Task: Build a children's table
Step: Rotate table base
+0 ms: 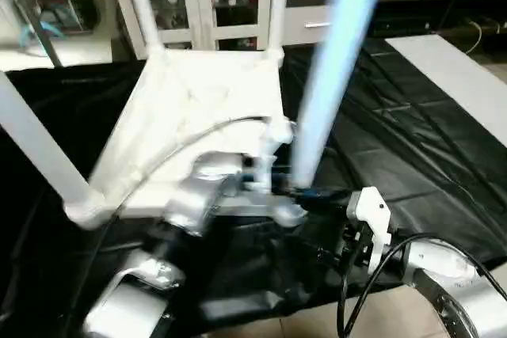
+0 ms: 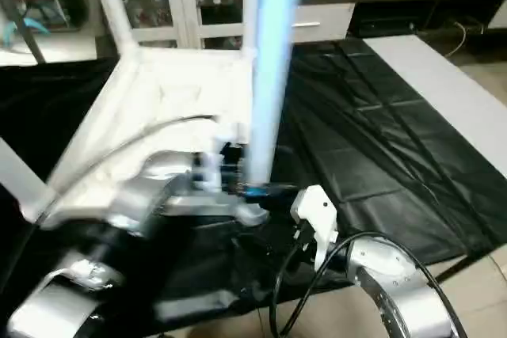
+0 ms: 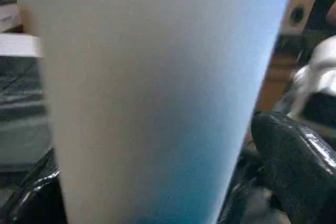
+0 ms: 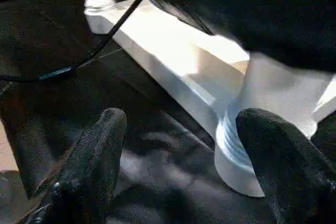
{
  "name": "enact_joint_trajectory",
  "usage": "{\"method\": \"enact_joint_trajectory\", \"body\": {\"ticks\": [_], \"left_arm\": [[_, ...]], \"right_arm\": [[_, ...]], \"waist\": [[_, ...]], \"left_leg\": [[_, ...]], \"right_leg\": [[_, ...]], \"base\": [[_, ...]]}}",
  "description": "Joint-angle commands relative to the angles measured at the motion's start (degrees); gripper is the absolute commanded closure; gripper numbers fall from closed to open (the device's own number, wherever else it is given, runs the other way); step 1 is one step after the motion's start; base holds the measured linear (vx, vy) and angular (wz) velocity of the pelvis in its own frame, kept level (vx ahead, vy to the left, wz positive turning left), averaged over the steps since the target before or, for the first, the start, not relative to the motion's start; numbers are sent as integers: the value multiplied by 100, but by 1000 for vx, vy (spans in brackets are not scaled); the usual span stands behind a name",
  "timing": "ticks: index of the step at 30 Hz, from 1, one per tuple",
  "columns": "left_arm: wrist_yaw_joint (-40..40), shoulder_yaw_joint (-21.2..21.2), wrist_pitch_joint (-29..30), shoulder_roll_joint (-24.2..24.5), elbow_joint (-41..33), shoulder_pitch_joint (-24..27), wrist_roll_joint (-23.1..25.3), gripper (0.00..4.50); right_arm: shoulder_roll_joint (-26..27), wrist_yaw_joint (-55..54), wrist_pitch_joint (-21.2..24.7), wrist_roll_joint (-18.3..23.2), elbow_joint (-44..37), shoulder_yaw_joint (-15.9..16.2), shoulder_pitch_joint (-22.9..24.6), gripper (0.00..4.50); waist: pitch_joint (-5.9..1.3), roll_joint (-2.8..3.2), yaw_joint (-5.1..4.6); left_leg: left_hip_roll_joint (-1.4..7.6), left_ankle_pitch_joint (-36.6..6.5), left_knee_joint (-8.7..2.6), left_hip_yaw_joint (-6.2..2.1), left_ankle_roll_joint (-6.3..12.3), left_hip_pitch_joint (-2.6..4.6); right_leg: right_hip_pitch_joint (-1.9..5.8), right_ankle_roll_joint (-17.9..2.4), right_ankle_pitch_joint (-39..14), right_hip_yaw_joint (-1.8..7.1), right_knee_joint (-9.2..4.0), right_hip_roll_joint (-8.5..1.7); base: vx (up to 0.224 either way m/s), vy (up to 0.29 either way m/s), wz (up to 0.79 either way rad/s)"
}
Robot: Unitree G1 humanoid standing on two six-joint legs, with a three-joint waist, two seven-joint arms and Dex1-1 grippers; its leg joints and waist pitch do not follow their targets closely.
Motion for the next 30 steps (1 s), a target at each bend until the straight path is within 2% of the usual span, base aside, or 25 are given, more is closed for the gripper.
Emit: {"method": "enact_joint_trajectory", "body": {"ticks": [1, 2, 4, 6, 7, 8, 9, 10, 11, 12, 13, 14, 16, 17, 18, 19, 21, 22, 23, 25, 27, 30], "left_arm": [[116, 24, 23, 85, 73, -39, 126, 7], [114, 33, 41, 95, 55, -30, 122, 7], [149, 111, 20, 229, -141, 122, 177, 7], [65, 119, -8, 340, -226, 217, 203, 7], [52, 115, -40, 410, -257, 259, 238, 7], [-57, 86, 16, 581, -378, 346, 259, 7], [-130, 66, 49, 695, -448, 400, 275, 7], [-266, 31, 105, 901, -535, 474, 307, 7], [-276, 29, 111, 912, -541, 478, 306, 7], [-548, -27, 287, 1213, -703, 591, 291, 7], [-687, -84, 330, 1420, -768, 651, 354, 7], [-713, -112, 335, 1494, -767, 664, 403, 7], [-535, -237, 72, 1860, -504, 654, 897, 7], [-527, -237, 68, 1862, -496, 652, 904, 7], [-217, -252, -172, 1926, -148, 534, 1189, 7], [-118, -258, -223, 1937, -41, 491, 1267, 7], [52, -282, -261, 1969, 136, 406, 1414, 7], [52, -282, -261, 1969, 136, 406, 1414, 7], [51, -291, -179, 1977, 128, 392, 1403, 7], [146, -322, -109, 1950, 203, 330, 1447, 7], [170, -333, -50, 1926, 241, 301, 1455, 33], [-124, -297, 20, 1653, 309, 244, 1323, 53]], "right_arm": [[-52, -62, 78, 9, -207, -116, 73, 86], [-54, -65, 76, 10, -208, -121, 81, 86], [-70, -98, 38, 13, -209, -162, 152, 86], [-61, -124, 28, 17, -207, -181, 148, 86], [-56, -131, 32, 26, -205, -195, 138, 86], [-51, -133, 46, 37, -202, -205, 111, 86], [-49, -133, 56, 45, -200, -211, 93, 86], [-52, -125, 65, 53, -191, -206, 70, 86], [-52, -124, 65, 54, -190, -205, 69, 86], [-65, -98, 65, 54, -165, -186, 40, 86], [-66, -77, 59, 47, -137, -164, 15, 86], [-66, -68, 56, 44, -123, -156, 5, 86], [-64, -18, 41, 12, -24, -95, -91, 86], [-64, -17, 40, 11, -22, -95, -92, 86], [-63, 7, 33, -10, 33, -68, -157, 86], [-64, 16, 32, -16, 48, -59, -176, 86], [-70, 36, 32, -35, 83, -40, -221, 86], [-70, 36, 32, -35, 83, -40, -221, 86], [-76, 43, 30, -43, 95, -33, -236, 86], [-78, 49, 27, -51, 117, -26, -262, 86], [-78, 53, 24, -53, 129, -23, -272, 86], [-113, 79, 3, -56, 141, -43, -258, 86]], "waist": [[-328, -5, 21], [-318, -28, 10], [-321, -27, 6], [-321, -20, 3], [-324, -34, 5], [-324, -38, 10], [-323, -7, 1], [-335, -34, 9], [-325, -19, 2], [-339, -33, 24], [-322, -62, 7], [-328, -37, 21], [-312, -99, 13], [-310, -73, 14], [-302, -69, 20], [-303, -93, 26], [-313, -73, 52], [-322, -79, 58], [-321, -112, 55], [-323, -109, 59], [-320, -115, 63], [-315, -85, 80]], "left_leg": [[259, -1188, -420, -138, 437, 25], [262, -1257, -429, -132, 427, 27], [277, -1382, -438, -138, 367, 39], [272, -1391, -439, -132, 377, 47], [281, -1374, -443, -135, 379, 46], [287, -1358, -449, -142, 377, 44], [283, -1324, -454, -142, 381, 36], [292, -1280, -452, -148, 384, 49], [287, -1267, -458, -141, 389, 42], [296, -1228, -451, -142, 372, 71], [290, -1200, -455, -120, 388, 58], [293, -1201, -456, -133, 373, 68], [293, -1282, -468, -123, 352, 72], [291, -1296, -468, -127, 330, 76], [294, -1336, -473, -125, 276, 89], [289, -1374, -466, -120, 244, 100], [295, -1347, -473, -127, 193, 96], [295, -1284, -471, -126, 176, 93], [295, -1248, -469, -124, 187, 82], [287, -1180, -458, -116, 225, 77], [287, -1179, -454, -114, 243, 69], [288, -1272, -454, -110, 216, 89]], "right_leg": [[295, -1326, -1163, 149, -348, -268], [284, -1309, -1271, 141, -375, -259], [273, -1313, -1430, 135, -376, -257], [251, -1298, -1462, 133, -382, -241], [250, -1304, -1419, 136, -375, -243], [254, -1304, -1395, 137, -361, -248], [250, -1289, -1365, 133, -352, -241], [247, -1293, -1296, 138, -330, -251], [241, -1291, -1291, 138, -333, -243], [232, -1311, -1240, 139, -308, -254], [213, -1321, -1215, 139, -320, -232], [219, -1325, -1206, 140, -304, -245], [199, -1246, -1369, 142, -321, -238], [197, -1226, -1398, 144, -312, -240], [185, -1195, -1456, 147, -324, -247], [174, -1169, -1491, 151, -332, -247], [185, -1161, -1421, 158, -319, -264], [189, -1189, -1269, 156, -301, -259], [195, -1207, -1197, 156, -294, -261], [197, -1290, -1076, 157, -282, -271], [206, -1302, -1101, 160, -285, -279], [192, -1304, -1273, 163, -313, -282]], "base": [[0, 0, 0], [0, 0, 0], [0, 0, 0], [0, 0, 0], [0, 0, 0], [0, 0, 0], [0, 0, 0], [0, 0, 0], [0, 0, 0], [0, 0, 0], [0, 0, 0], [0, 0, 0], [0, 0, 0], [0, 0, 0], [0, 0, 0], [0, 0, 0], [0, 0, 0], [0, 0, 0], [0, 0, 0], [0, 0, 0], [0, 0, 0], [0, 0, 0]]}}
